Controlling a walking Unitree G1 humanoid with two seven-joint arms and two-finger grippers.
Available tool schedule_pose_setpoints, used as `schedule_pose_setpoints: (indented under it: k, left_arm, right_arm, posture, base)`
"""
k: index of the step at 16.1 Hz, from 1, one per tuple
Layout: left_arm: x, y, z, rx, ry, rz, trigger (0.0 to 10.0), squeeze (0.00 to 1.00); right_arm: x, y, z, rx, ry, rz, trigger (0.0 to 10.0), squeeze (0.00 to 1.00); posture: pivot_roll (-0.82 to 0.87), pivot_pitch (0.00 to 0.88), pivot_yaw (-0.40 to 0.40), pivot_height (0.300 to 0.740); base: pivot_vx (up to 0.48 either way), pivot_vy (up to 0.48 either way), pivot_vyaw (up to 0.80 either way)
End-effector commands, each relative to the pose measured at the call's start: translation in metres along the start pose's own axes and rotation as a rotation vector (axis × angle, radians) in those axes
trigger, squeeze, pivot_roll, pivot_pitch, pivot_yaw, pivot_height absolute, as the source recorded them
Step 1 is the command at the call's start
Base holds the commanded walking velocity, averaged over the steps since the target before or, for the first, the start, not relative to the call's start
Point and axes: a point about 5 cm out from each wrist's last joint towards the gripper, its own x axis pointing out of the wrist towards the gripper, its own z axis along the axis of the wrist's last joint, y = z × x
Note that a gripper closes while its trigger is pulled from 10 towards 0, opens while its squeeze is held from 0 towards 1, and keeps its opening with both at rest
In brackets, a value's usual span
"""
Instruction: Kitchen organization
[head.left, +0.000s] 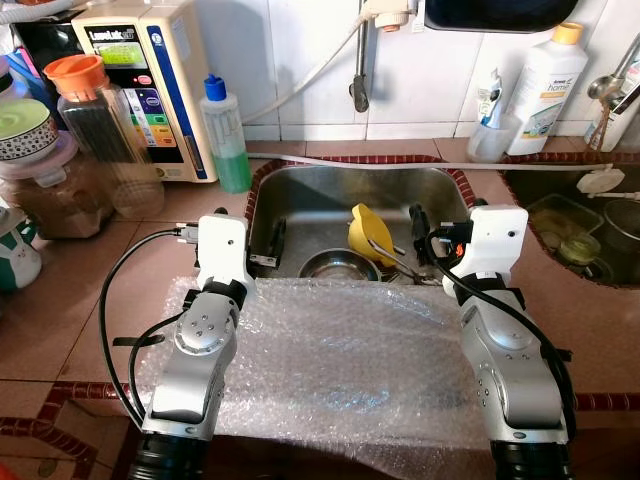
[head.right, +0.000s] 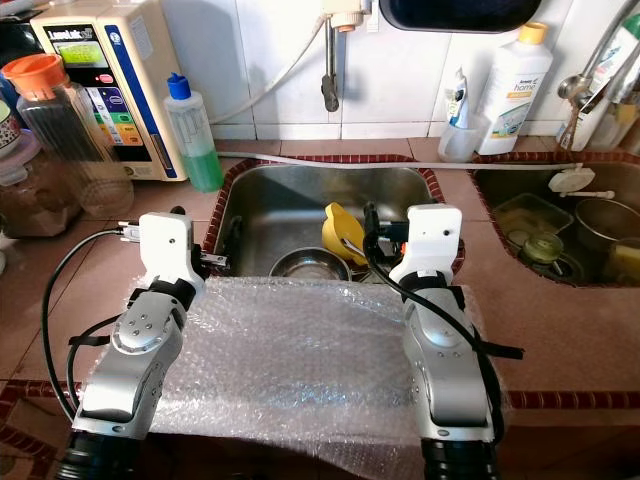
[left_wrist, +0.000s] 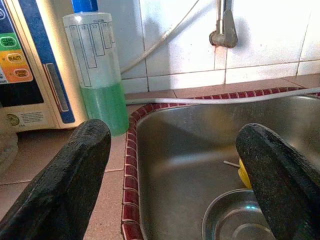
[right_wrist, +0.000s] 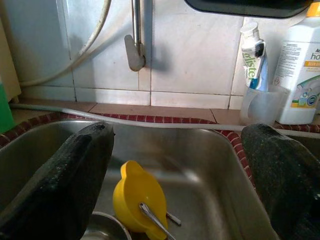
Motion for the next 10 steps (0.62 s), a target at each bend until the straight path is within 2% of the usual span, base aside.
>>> schedule_pose_setpoints:
  k: [1,7,10]
  left_arm:
    - [-0.0011,0.0014,0.0018,0.017,-0.001,0.004,10.0,0.00]
    - [-0.0011,0.0020,0.0015,0.033,0.005,-0.003,10.0,0.00]
    - [0.0006,0.0009,0.0026,0.040,0.004,-0.006,10.0,0.00]
  right_arm:
    - [0.0015,0.0002,0.0011,0.012,0.005,-0.001,10.0,0.00]
    - [0.0041,-0.0007,0.0024,0.034,0.000,-0.009,10.0,0.00]
    - [0.0049,-0.0014,0.0024,0.040,0.004,-0.013,10.0,0.00]
  posture:
    - [0.02,0.000,0.060,0.740]
    - [0.02,0.000,0.068,0.740]
    - [0.02,0.000,0.068,0.740]
  base:
    - [0.000,0.000,0.00]
    - [0.000,0.000,0.00]
    - [-0.246,0.000,0.00]
